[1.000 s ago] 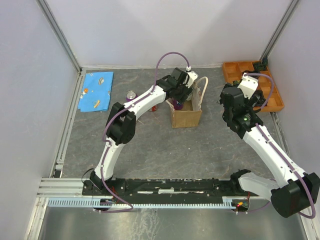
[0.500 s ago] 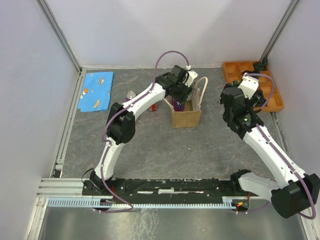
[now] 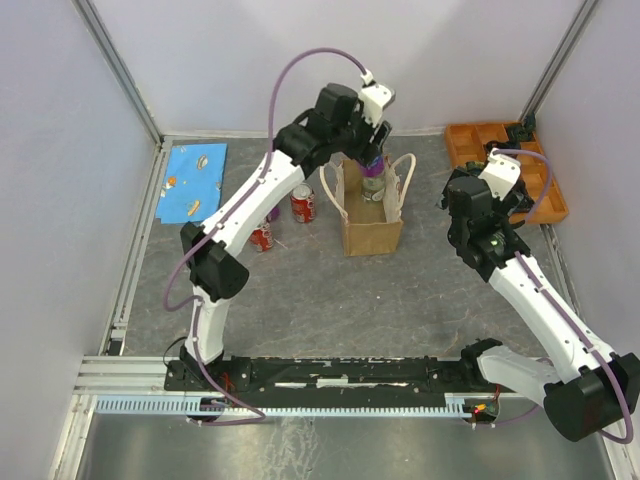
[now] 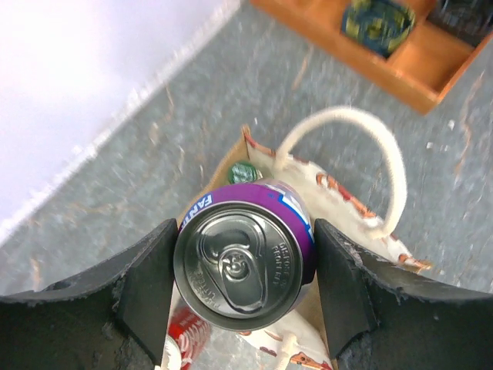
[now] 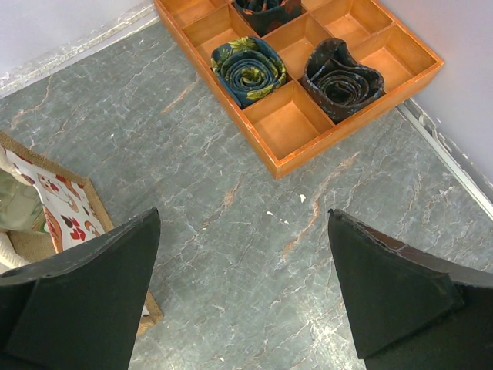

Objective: Take the beverage out of the canvas bag

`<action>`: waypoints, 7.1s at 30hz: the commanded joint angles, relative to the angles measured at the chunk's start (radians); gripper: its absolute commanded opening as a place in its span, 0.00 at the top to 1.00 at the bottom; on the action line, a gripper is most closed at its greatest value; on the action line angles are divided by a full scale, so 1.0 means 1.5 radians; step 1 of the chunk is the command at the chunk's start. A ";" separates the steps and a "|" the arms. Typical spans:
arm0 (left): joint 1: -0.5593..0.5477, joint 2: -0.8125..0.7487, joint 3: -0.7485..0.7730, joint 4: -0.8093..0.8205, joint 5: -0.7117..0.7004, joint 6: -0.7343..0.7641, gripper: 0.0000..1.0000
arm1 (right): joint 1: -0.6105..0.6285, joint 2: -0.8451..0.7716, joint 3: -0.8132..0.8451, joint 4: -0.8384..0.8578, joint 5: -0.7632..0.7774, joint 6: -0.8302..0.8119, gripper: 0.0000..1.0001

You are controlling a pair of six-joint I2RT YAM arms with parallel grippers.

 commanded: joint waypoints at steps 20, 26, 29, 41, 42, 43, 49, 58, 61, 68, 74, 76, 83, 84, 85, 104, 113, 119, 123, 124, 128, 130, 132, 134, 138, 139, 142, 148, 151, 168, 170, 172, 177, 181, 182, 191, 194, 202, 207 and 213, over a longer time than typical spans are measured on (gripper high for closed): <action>0.120 -0.363 -0.225 0.090 -0.184 0.020 0.97 | -0.003 0.009 0.014 0.033 -0.047 0.006 0.05; 0.121 -0.440 -0.400 0.131 -0.147 -0.029 0.97 | -0.003 0.031 0.033 0.037 -0.067 0.007 0.06; 0.121 -0.457 -0.489 0.154 -0.128 -0.061 0.97 | -0.003 0.033 0.035 0.038 -0.072 0.007 0.06; 0.090 -0.414 -0.632 0.245 -0.123 -0.090 0.97 | -0.002 0.009 0.016 0.036 -0.045 -0.002 0.06; 0.090 -0.406 -0.637 0.249 -0.123 -0.091 0.97 | -0.002 0.006 0.014 0.036 -0.045 -0.001 0.06; 0.089 -0.397 -0.638 0.249 -0.123 -0.090 0.97 | -0.002 0.005 0.013 0.036 -0.043 0.000 0.06; 0.082 -0.361 -0.671 0.261 -0.144 -0.083 0.97 | -0.002 -0.003 0.002 0.036 -0.037 0.000 0.06; 0.072 -0.349 -0.733 0.315 -0.168 -0.069 0.97 | -0.002 0.011 0.006 0.040 -0.039 0.003 0.06; 0.070 -0.347 -0.744 0.321 -0.171 -0.068 0.93 | -0.003 0.013 0.006 0.040 -0.043 0.005 0.06; 0.067 -0.354 -0.786 0.359 -0.202 -0.077 0.75 | -0.002 0.014 0.005 0.037 -0.045 0.010 0.06; 0.067 -0.359 -0.807 0.379 -0.214 -0.081 0.33 | -0.003 0.018 0.004 0.035 -0.051 0.015 0.06; 0.067 -0.358 -0.806 0.379 -0.214 -0.083 0.20 | -0.003 0.020 0.006 0.034 -0.051 0.017 0.06; 0.067 -0.372 -0.775 0.356 -0.218 -0.081 0.01 | -0.002 0.027 0.014 0.033 -0.055 0.018 0.06; 0.067 -0.379 -0.765 0.348 -0.218 -0.082 0.01 | -0.002 0.028 0.016 0.033 -0.055 0.016 0.06; 0.067 -0.391 -0.752 0.342 -0.216 -0.082 0.01 | -0.002 0.028 0.018 0.033 -0.055 0.014 0.06; 0.066 -0.318 -0.338 0.316 -0.026 -0.090 0.06 | -0.002 0.019 0.048 0.028 -0.013 -0.014 0.05; 0.066 -0.160 -0.299 0.413 0.199 -0.163 0.25 | -0.002 0.000 0.045 -0.005 0.016 -0.008 0.05; 0.066 -0.108 -0.316 0.480 0.218 -0.186 0.27 | -0.002 -0.005 0.036 -0.008 0.022 -0.008 0.05; 0.066 -0.081 -0.316 0.513 0.236 -0.192 0.28 | -0.002 0.000 0.036 -0.007 0.024 -0.014 0.04; 0.065 -0.071 -0.316 0.527 0.242 -0.195 0.29 | -0.002 0.001 0.036 -0.006 0.024 -0.015 0.04; 0.065 -0.035 -0.314 0.569 0.268 -0.200 0.29 | -0.003 0.009 0.041 -0.002 0.021 -0.020 0.04; 0.065 -0.017 -0.315 0.584 0.262 -0.195 0.29 | -0.003 0.011 0.041 -0.001 0.019 -0.021 0.04; 0.065 -0.007 -0.328 0.612 0.257 -0.185 0.29 | -0.003 0.012 0.041 -0.002 0.015 -0.023 0.04; 0.066 -0.011 -0.373 0.676 0.244 -0.175 0.29 | -0.002 0.014 0.041 -0.006 0.004 -0.023 0.04; 0.065 -0.016 -0.423 0.762 0.208 -0.156 0.28 | -0.002 0.021 0.044 -0.017 -0.006 -0.027 0.04; 0.065 -0.011 -0.421 0.763 0.204 -0.150 0.28 | -0.002 0.023 0.047 -0.019 -0.006 -0.030 0.04; 0.065 0.008 -0.420 0.781 0.200 -0.136 0.27 | -0.003 0.028 0.053 -0.015 -0.007 -0.039 0.04; 0.066 0.036 -0.419 0.820 0.201 -0.139 0.28 | -0.003 0.047 0.073 -0.014 -0.012 -0.051 0.04; 0.065 0.049 -0.417 0.825 0.208 -0.139 0.32 | -0.003 0.055 0.078 -0.018 -0.020 -0.049 0.04; 0.065 0.100 -0.425 0.907 0.251 -0.144 0.36 | -0.003 0.096 0.108 -0.026 -0.034 -0.067 0.03; 0.065 0.105 -0.424 0.904 0.258 -0.145 0.38 | -0.004 0.097 0.106 -0.024 -0.033 -0.067 0.03; 0.065 0.109 -0.424 0.895 0.257 -0.145 0.40 | -0.004 0.096 0.103 -0.023 -0.032 -0.067 0.03; 0.065 0.112 -0.423 0.863 0.254 -0.136 0.44 | -0.007 0.093 0.092 -0.021 -0.032 -0.059 0.03; 0.065 0.106 -0.436 0.844 0.250 -0.129 0.46 | -0.010 0.093 0.087 -0.020 -0.035 -0.055 0.03; 0.064 0.104 -0.440 0.840 0.247 -0.127 0.45 | -0.011 0.093 0.087 -0.019 -0.036 -0.054 0.03; 0.064 0.110 -0.436 0.790 0.221 -0.109 0.38 | -0.012 0.098 0.084 -0.019 -0.047 -0.038 0.03; 0.064 0.111 -0.430 0.789 0.219 -0.107 0.38 | -0.013 0.097 0.083 -0.019 -0.050 -0.033 0.03; 0.065 0.121 -0.416 0.825 0.218 -0.137 0.39 | -0.013 0.112 0.091 -0.021 -0.060 -0.028 0.03; 0.065 0.126 -0.417 0.864 0.222 -0.169 0.37 | -0.013 0.122 0.100 -0.021 -0.063 -0.032 0.03; 0.065 0.134 -0.412 0.891 0.226 -0.192 0.44 | -0.013 0.122 0.103 -0.024 -0.066 -0.036 0.03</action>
